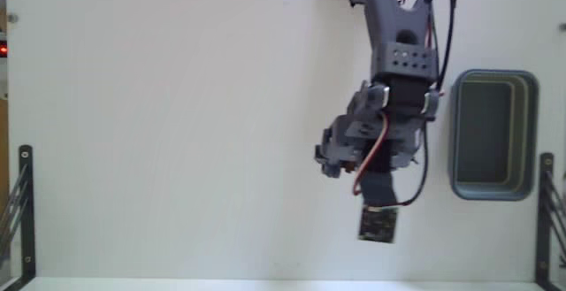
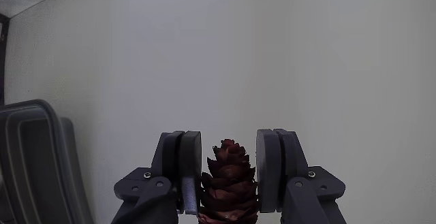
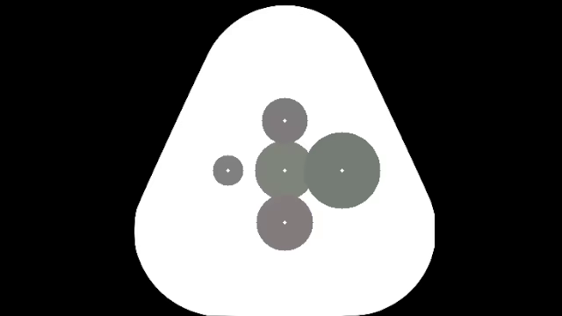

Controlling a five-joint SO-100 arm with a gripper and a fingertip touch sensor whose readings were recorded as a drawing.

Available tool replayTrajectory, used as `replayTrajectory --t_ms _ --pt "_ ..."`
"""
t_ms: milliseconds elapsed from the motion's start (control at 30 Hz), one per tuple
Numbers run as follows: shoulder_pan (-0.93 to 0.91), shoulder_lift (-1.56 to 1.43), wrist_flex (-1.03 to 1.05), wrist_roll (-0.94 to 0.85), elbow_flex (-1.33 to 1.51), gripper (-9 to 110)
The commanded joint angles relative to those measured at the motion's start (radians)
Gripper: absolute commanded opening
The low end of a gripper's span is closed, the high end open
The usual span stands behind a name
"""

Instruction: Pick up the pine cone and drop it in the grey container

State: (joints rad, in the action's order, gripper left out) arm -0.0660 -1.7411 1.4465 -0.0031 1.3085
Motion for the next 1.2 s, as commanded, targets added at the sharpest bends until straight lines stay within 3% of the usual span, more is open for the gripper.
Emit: replayTrajectory --t_ms 0,1167 --pt "0.047 -0.014 -0.002 0.003 -0.048 45" --pt "0.587 0.091 -0.017 0.003 -0.137 45"
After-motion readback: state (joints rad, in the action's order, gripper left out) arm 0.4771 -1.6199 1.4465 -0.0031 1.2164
